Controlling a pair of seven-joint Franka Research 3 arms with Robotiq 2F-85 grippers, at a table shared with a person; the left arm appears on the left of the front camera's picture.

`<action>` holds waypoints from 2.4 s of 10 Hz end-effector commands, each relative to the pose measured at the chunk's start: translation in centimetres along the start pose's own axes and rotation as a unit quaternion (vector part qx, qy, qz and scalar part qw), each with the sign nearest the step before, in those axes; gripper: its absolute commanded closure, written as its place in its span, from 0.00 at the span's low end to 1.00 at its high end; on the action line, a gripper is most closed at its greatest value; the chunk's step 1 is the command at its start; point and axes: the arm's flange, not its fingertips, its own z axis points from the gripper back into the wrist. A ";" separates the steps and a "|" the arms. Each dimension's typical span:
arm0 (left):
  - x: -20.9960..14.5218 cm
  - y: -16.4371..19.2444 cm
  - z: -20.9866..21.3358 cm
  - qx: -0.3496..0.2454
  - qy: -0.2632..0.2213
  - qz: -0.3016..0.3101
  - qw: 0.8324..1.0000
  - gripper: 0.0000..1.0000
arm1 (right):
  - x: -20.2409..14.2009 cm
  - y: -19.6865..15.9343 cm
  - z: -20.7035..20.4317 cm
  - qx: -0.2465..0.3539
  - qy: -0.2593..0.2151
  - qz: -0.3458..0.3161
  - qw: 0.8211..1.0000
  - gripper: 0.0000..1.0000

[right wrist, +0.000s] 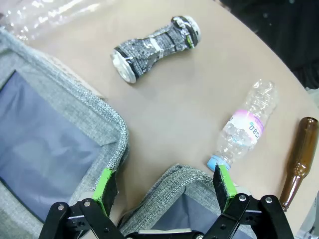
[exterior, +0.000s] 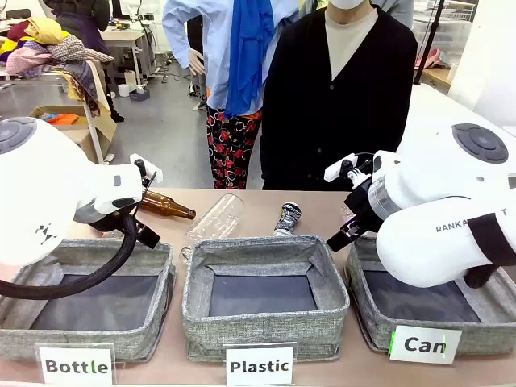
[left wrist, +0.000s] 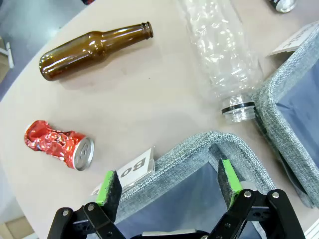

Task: Sort the can waste into the basket.
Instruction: Pick up the can waste from the table and place it in the right Fabric basket.

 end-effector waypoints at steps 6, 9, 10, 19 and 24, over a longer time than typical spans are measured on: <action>0.0 0.0 0.0 0.000 0.000 0.000 1.000 0.00 | 0.0 0.0 0.0 0.000 0.000 -0.001 1.000 0.00; 0.0 0.0 0.0 0.000 0.000 0.000 1.000 0.00 | 0.0 0.0 0.0 0.000 0.000 -0.001 1.000 0.00; 0.0 0.0 0.0 0.000 0.000 0.000 1.000 0.00 | 0.0 0.0 0.0 0.000 0.000 -0.001 1.000 0.00; 0.1 -1.6 7.1 -0.042 -0.088 -0.019 0.995 0.00 | 2.2 -0.2 7.1 0.006 -0.017 -0.042 0.999 0.00; -4.1 -1.4 19.9 -0.298 -0.102 0.016 0.949 0.00 | 0.6 -2.4 19.3 0.219 -0.067 -0.163 0.960 0.00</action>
